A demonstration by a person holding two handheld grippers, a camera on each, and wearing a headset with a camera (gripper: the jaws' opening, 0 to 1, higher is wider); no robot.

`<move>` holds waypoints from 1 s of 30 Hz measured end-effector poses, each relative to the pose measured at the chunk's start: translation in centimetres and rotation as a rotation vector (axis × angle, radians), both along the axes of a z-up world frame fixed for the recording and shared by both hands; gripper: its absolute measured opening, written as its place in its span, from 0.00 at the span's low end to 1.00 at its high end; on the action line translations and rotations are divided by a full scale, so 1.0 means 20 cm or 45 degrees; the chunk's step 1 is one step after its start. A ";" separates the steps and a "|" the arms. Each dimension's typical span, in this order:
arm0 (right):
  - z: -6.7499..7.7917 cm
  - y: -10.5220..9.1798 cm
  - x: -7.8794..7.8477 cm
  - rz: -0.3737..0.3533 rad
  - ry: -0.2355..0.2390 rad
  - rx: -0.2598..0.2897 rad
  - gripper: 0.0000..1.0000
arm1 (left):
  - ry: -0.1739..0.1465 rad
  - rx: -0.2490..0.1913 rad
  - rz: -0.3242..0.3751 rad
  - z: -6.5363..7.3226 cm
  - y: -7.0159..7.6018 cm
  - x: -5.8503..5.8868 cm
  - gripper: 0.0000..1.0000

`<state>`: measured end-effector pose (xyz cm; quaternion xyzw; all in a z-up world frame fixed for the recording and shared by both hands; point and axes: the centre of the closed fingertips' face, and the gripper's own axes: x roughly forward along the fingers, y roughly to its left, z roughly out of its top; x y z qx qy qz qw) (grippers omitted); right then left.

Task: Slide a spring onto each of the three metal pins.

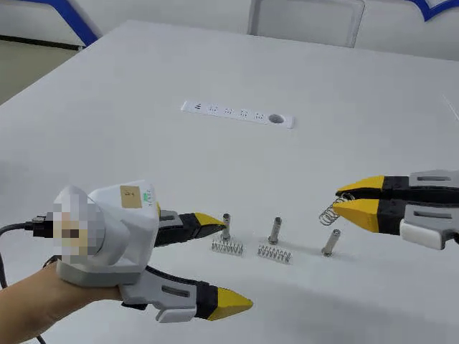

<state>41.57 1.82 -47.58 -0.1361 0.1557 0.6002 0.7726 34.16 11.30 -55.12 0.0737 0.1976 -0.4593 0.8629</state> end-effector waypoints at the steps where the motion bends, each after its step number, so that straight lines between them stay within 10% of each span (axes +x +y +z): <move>1: -0.01 -0.02 0.02 -0.018 -0.001 -0.010 0.11 | -0.001 -0.002 0.009 0.00 0.01 0.00 0.68; 6: -0.08 -0.10 0.13 -0.135 -0.002 -0.057 0.11 | 0.000 -0.107 0.042 0.03 0.06 -0.01 0.79; 30: -0.43 -0.11 0.27 -0.277 0.100 -0.154 0.11 | 0.053 -0.064 0.306 -0.06 0.39 0.02 0.99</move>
